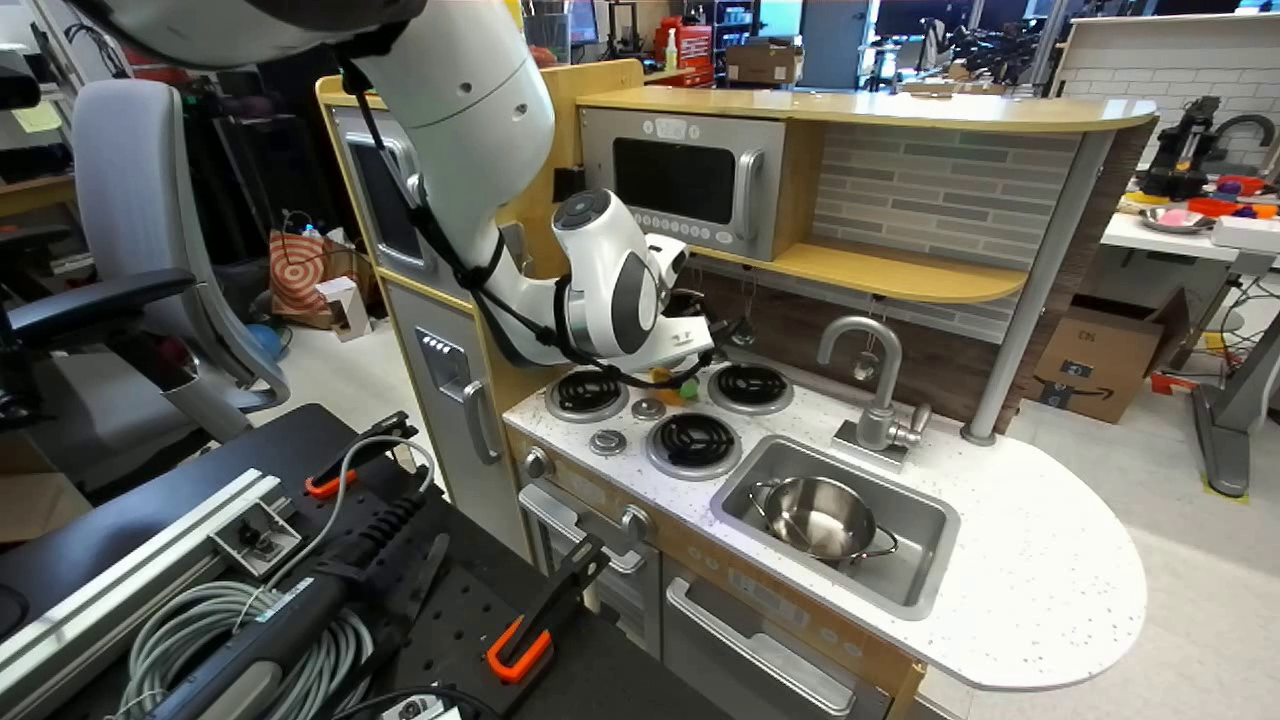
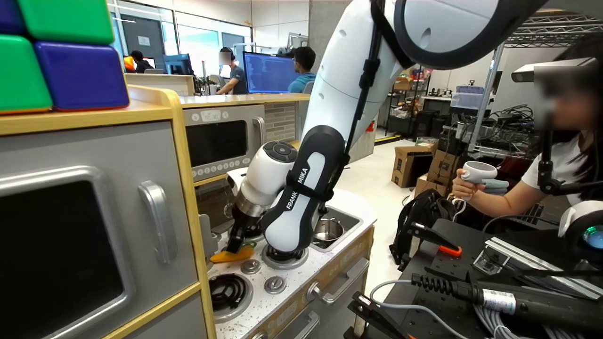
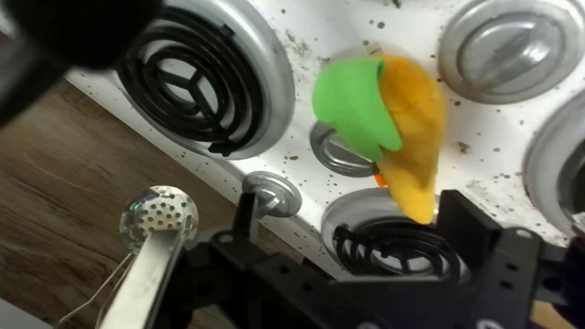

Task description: Pick up the carrot plush toy from the stove and put it in the pot, that is in the sink

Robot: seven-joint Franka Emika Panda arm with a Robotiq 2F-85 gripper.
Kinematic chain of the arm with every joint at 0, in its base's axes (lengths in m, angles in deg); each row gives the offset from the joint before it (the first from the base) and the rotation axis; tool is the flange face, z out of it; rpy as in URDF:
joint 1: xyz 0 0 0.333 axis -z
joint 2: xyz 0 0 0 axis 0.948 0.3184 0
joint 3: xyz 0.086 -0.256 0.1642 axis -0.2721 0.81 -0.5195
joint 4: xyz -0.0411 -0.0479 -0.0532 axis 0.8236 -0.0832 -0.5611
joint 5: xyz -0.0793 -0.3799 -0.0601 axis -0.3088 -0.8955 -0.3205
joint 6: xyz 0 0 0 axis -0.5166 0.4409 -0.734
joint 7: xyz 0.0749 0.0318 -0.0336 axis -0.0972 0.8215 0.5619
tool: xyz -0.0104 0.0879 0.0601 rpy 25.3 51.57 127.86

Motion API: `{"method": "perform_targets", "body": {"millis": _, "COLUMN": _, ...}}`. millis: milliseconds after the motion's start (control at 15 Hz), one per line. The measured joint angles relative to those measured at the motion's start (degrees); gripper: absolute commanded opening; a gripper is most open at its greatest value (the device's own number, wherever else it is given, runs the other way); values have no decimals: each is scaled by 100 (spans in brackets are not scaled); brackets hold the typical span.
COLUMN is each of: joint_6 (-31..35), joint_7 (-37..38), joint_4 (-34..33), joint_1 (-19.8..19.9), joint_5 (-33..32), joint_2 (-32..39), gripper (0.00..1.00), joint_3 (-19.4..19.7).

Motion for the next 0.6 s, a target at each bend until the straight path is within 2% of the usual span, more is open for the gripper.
{"method": "perform_targets", "body": {"millis": 200, "joint_6": -40, "joint_7": -21, "joint_4": -15, "joint_1": 274, "joint_5": -6, "joint_2": -9, "gripper": 100, "joint_3": -426}}
{"method": "perform_targets", "body": {"millis": 533, "joint_6": -571, "joint_7": -119, "joint_4": -14, "joint_1": 597, "joint_5": -11, "joint_2": -1, "gripper": 100, "joint_3": -925}}
{"method": "perform_targets", "body": {"millis": 600, "joint_6": -666, "joint_7": -138, "joint_4": -14, "joint_1": 636, "joint_5": -11, "joint_2": 1, "gripper": 75, "joint_3": -990}}
